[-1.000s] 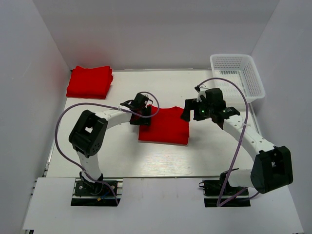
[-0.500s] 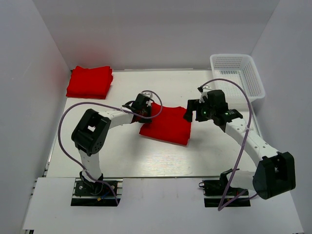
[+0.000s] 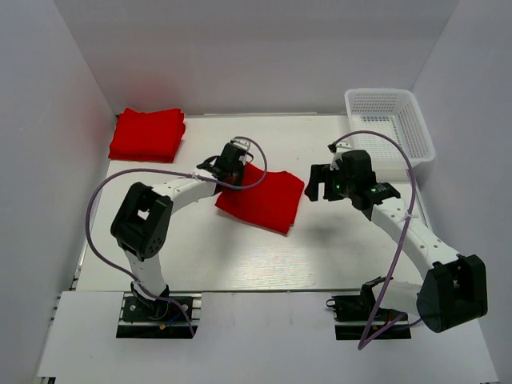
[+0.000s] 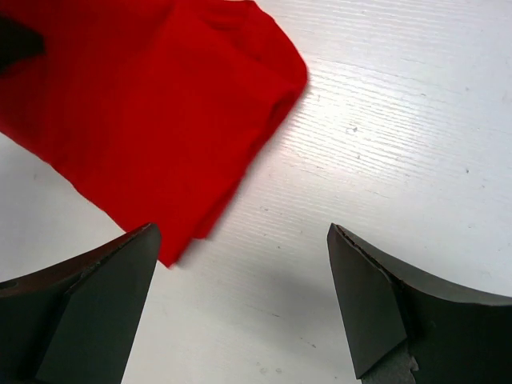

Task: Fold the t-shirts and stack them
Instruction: Put the neatly folded tshirt into the corner of the board with the left arm

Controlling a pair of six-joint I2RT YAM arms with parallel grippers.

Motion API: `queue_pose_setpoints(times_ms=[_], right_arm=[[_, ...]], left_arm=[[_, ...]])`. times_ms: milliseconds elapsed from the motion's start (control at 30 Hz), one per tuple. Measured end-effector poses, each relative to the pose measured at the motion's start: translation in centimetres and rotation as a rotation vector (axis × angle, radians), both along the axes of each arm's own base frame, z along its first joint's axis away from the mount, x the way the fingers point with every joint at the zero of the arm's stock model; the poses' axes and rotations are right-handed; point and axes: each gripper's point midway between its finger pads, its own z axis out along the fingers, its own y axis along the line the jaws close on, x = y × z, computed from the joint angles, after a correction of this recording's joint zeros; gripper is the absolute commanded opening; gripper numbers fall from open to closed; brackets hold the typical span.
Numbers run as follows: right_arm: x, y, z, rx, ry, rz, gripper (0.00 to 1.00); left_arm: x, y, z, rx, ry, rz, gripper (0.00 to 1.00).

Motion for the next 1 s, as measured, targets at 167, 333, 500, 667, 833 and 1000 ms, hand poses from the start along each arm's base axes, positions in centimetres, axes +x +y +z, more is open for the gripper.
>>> queue_pose_setpoints(times_ms=[167,333,500,667,833,1000], right_arm=[[0.3,-0.6,0.1,-0.019,-0.012,-0.033,0.91],[0.9,-1.8,0.3,-0.047,-0.029,-0.108,0.91],[1.3,-2.7,0.2,-0.071,-0.037,-0.168,0.91],[1.5,-3.3,0.2,-0.085,-0.041,-0.206,0.91],[1.8,-3.3,-0.7,-0.090,-0.014,-0.218,0.91],[2.0,-3.2,-1.6,-0.097,0.017,-0.221,0.91]], left_arm=[[3.8,1.7,4.5,0.105,-0.127,0.018,0.00],[7.7,4.2,8.0,0.186,-0.209,0.044,0.00],[11.0,7.3,10.2,0.264,-0.237,0.070,0.00],[13.4,10.0,11.8,0.337,-0.254,0.065,0.00],[14.4,12.7,13.1,0.410,-0.271,0.027,0.00],[15.7,14.6,14.0,0.455,-0.291,-0.022,0.00]])
